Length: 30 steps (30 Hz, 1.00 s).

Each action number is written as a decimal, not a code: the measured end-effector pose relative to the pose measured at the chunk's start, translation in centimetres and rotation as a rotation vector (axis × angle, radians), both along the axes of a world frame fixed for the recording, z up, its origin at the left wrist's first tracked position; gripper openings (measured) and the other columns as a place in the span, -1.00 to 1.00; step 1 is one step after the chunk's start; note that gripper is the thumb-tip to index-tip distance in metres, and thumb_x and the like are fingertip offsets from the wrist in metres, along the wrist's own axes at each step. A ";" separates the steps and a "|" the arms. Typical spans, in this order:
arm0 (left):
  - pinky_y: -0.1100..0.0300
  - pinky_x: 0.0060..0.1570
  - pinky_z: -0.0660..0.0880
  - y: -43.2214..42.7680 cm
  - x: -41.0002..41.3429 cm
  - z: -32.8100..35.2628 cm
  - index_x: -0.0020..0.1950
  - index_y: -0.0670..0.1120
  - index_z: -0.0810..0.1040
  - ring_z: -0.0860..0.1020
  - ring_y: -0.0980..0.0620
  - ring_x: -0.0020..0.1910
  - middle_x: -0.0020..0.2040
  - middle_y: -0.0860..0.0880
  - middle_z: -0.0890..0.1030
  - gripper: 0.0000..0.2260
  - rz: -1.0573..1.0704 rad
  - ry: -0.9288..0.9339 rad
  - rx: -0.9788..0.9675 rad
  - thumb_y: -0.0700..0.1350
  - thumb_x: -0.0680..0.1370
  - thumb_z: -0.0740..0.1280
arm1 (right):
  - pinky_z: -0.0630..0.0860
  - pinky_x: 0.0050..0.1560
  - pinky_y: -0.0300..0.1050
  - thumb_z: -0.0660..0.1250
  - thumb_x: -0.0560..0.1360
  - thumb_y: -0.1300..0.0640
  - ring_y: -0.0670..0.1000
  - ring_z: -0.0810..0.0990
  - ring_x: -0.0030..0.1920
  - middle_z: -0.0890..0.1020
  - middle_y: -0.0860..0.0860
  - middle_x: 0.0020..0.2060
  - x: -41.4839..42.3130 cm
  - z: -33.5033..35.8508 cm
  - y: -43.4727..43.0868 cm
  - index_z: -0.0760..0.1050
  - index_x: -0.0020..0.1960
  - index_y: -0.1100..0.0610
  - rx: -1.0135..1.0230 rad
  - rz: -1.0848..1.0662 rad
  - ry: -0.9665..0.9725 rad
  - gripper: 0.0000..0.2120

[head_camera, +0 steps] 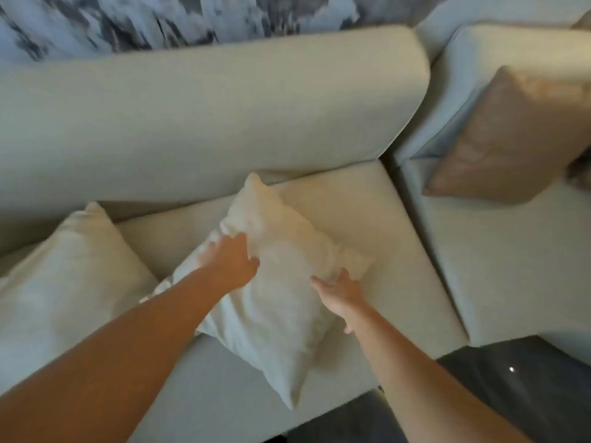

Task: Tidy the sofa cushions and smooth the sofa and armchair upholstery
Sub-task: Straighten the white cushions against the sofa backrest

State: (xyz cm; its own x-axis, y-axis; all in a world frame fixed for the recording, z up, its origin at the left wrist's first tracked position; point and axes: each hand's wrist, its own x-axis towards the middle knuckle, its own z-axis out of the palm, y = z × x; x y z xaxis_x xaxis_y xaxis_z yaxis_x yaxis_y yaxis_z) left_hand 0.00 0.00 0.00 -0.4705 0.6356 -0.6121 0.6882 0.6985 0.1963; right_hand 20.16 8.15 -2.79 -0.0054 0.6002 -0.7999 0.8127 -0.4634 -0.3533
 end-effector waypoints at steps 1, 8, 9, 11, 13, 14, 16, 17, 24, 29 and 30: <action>-0.08 0.22 0.37 0.7 -0.6 -1.9 0.43 -0.09 0.28 0.36 -0.27 0.34 0.38 -0.20 0.38 -0.44 0.089 0.029 0.071 0.22 0.56 0.21 | 0.47 0.26 0.32 0.30 0.46 -0.37 0.32 0.26 0.51 0.11 0.16 0.60 -0.2 -2.1 -0.3 -0.11 0.63 0.06 -0.023 -0.027 0.010 -0.01; -0.34 0.30 0.23 3.1 -2.7 -9.6 0.48 0.00 0.20 0.33 -0.31 0.38 0.43 -0.19 0.37 0.11 0.453 0.013 0.093 0.68 0.12 0.11 | 0.48 0.36 0.17 0.55 0.02 -0.44 0.12 0.52 0.30 0.42 0.02 0.43 1.4 -10.3 0.4 -0.07 0.53 -0.34 0.074 -0.430 0.301 0.25; -0.34 0.29 0.24 3.0 -2.9 -9.4 0.46 0.00 0.22 0.34 -0.31 0.36 0.41 -0.18 0.38 0.12 0.461 0.020 0.109 0.68 0.10 0.11 | 0.50 0.34 0.13 0.61 0.05 -0.34 0.08 0.55 0.26 0.47 0.00 0.38 1.6 -10.3 0.5 0.02 0.54 -0.26 0.122 -0.441 0.361 0.21; -0.34 0.28 0.26 2.8 -2.7 -8.5 0.41 0.01 0.28 0.37 -0.32 0.34 0.38 -0.16 0.42 0.08 0.539 0.007 0.157 0.67 0.09 0.16 | 0.51 0.34 0.06 0.68 0.14 -0.15 0.03 0.57 0.24 0.52 0.00 0.34 1.7 -9.2 1.1 0.15 0.52 -0.13 0.227 -0.371 0.411 0.10; -0.30 0.29 0.31 3.0 -1.9 -7.0 0.38 0.01 0.32 0.40 -0.33 0.33 0.37 -0.18 0.45 0.02 0.649 -0.067 0.278 0.61 0.11 0.25 | 0.48 0.37 0.04 0.70 0.12 -0.05 0.01 0.54 0.29 0.52 -0.01 0.34 1.6 -6.8 3.0 0.23 0.49 -0.08 0.373 -0.285 0.443 0.06; -0.25 0.27 0.35 3.4 -1.6 -6.0 0.37 0.00 0.33 0.42 -0.31 0.32 0.35 -0.18 0.47 -0.02 0.705 -0.115 0.349 0.57 0.14 0.31 | 0.46 0.38 0.01 0.70 0.08 -0.07 -0.01 0.51 0.33 0.49 -0.04 0.36 1.5 -5.2 4.6 0.25 0.48 -0.10 0.433 -0.250 0.472 0.08; -0.12 0.15 0.42 4.4 -0.8 -4.3 0.31 0.02 0.35 0.47 -0.24 0.24 0.27 -0.13 0.52 -0.17 0.795 -0.211 0.528 0.47 0.21 0.41 | 0.42 0.36 -0.10 0.67 0.01 -0.14 -0.13 0.44 0.37 0.43 -0.18 0.40 1.5 -1.9 8.8 0.26 0.46 -0.23 0.539 -0.185 0.532 0.09; -0.08 0.07 0.44 5.3 -0.4 -3.4 0.24 0.05 0.34 0.50 -0.19 0.18 0.20 -0.07 0.54 -0.26 0.826 -0.254 0.636 0.42 0.23 0.44 | 0.41 0.32 -0.17 0.67 0.01 -0.15 -0.21 0.44 0.36 0.42 -0.27 0.39 1.6 -0.2 11.2 0.26 0.44 -0.31 0.573 -0.155 0.566 0.08; -0.04 0.15 0.43 12.9 0.7 0.0 0.38 -0.03 0.32 0.47 -0.13 0.23 0.26 -0.08 0.50 -0.43 0.675 -0.246 0.954 0.04 0.45 0.45 | 0.44 0.42 0.09 0.58 0.34 0.19 -0.07 0.47 0.41 0.39 -0.13 0.52 -0.4 4.3 22.1 0.12 0.57 -0.26 0.400 -0.071 0.725 -0.01; 0.04 0.06 0.38 11.5 -0.3 -1.8 0.48 0.06 0.26 0.49 -0.14 0.24 0.32 -0.04 0.50 -0.40 0.619 -0.297 0.733 0.04 0.49 0.40 | 0.26 0.51 0.23 0.55 0.23 -0.07 0.00 0.19 0.58 0.00 -0.25 0.62 -2.6 2.9 20.4 0.00 0.53 -0.43 0.305 0.068 0.536 0.06; 0.04 0.09 0.40 10.6 -1.1 -2.1 0.50 0.10 0.26 0.50 -0.11 0.25 0.34 -0.01 0.50 -0.40 0.607 -0.307 0.708 0.05 0.49 0.39 | 0.27 0.52 0.20 0.54 0.26 -0.03 0.00 0.20 0.57 0.04 -0.21 0.62 -3.0 2.8 19.9 0.03 0.56 -0.36 0.364 0.058 0.517 0.04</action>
State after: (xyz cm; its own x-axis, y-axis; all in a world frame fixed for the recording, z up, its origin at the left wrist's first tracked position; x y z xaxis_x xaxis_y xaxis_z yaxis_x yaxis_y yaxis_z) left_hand -1.09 10.58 -2.07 -0.7227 0.6058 -0.3328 0.1006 0.5685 0.8165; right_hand 17.12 28.04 0.01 -0.3767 0.8204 -0.4301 0.5150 -0.2004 -0.8334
